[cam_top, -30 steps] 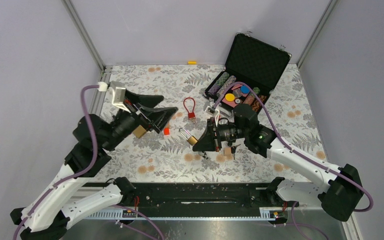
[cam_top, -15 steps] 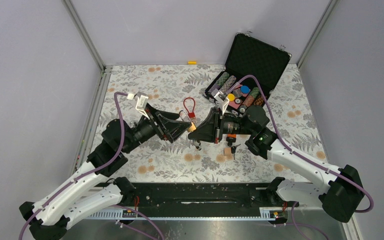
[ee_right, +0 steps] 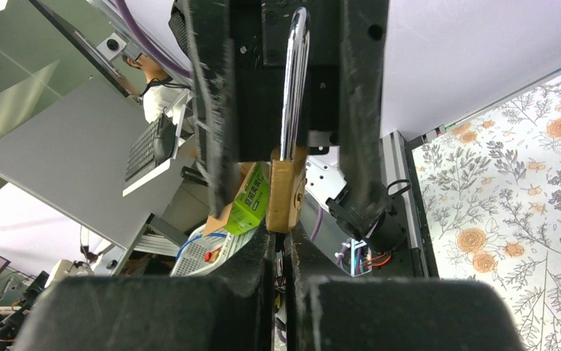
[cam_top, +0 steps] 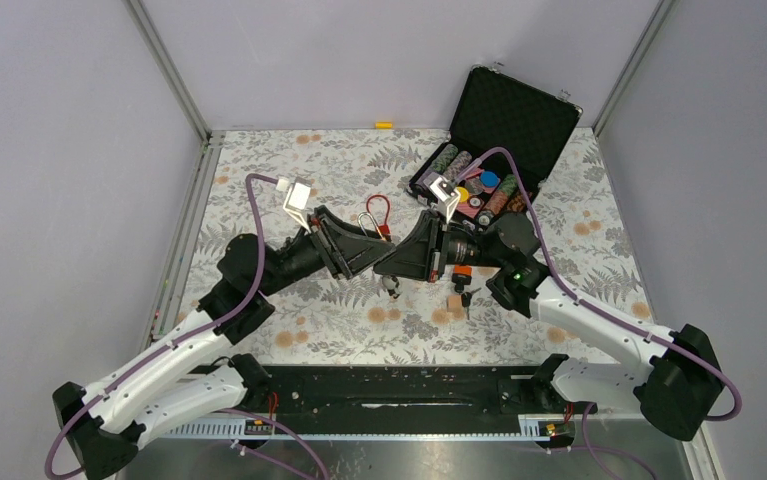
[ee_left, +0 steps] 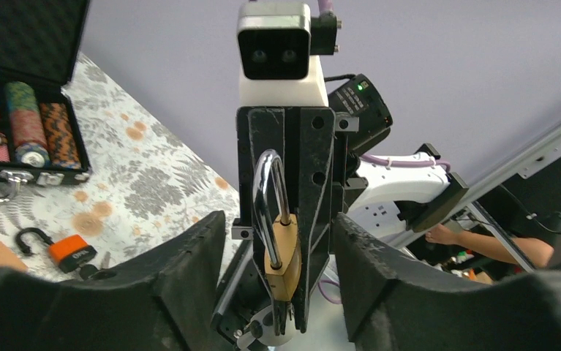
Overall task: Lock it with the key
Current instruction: Remove the key from the lock.
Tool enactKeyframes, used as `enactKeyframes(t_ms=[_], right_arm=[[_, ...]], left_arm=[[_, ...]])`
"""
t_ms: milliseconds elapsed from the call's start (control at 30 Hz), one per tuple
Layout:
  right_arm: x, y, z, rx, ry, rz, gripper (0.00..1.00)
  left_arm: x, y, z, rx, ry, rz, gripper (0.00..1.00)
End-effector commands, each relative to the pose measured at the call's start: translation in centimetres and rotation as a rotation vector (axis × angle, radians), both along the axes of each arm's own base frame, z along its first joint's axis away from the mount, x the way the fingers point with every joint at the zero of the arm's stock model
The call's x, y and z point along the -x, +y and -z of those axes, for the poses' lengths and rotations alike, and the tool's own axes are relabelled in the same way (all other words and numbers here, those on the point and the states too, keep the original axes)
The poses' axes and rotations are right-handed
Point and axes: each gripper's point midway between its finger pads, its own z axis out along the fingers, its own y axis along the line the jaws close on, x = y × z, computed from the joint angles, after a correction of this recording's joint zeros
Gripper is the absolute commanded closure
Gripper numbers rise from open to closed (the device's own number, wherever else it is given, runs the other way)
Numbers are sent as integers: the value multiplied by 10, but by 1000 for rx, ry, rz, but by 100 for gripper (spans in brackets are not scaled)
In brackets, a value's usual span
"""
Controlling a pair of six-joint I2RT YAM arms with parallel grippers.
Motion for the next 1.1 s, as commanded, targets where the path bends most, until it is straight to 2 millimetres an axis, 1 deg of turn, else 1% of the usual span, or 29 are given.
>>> enactKeyframes(t_ms=[0,67,100,133,233,267,300,333,367,433,500,600,733,867,933,1067], right_arm=[[1,-2,-22,-78,-42,10,100],[1,-2,-19,-66,-36,12,100],[0,-1,-14,-53,-31,16,100],[-1,-1,-10,-41,-33,18,100],[-4,1,15,45,-58,35,100],[0,-1,22,73,-90,12,99],[4,-2,29,97,-112,-8,90],[4,-4,34,116,-130,-5,78],[4,-6,37,134,-136,4,68],[5,-8,35,131,-152,18,48],[4,-11,28,107,-164,48,37],[-1,-12,16,66,-182,91,27],[-10,-12,5,38,-211,146,19],[-19,-8,-8,16,-231,182,18],[-22,-6,-15,1,-235,186,20],[-23,-2,-26,-44,-233,175,29]], left_arm=[[10,1,-22,75,-54,51,67],[10,2,-25,80,-61,42,85],[10,3,-27,82,-63,35,96],[9,4,-28,82,-64,27,100],[7,8,-35,93,-73,1,100],[5,11,-37,93,-72,-19,100],[3,13,-39,89,-76,-39,100],[2,15,-41,85,-84,-55,100],[1,16,-42,79,-93,-63,100],[2,17,-46,70,-115,-64,100],[3,16,-47,56,-123,-59,100],[2,12,-44,37,-127,-48,100],[2,10,-44,7,-143,-38,100],[6,9,-47,-11,-172,-18,100],[7,8,-50,-14,-184,-13,100],[8,8,-51,-19,-197,-5,100]])
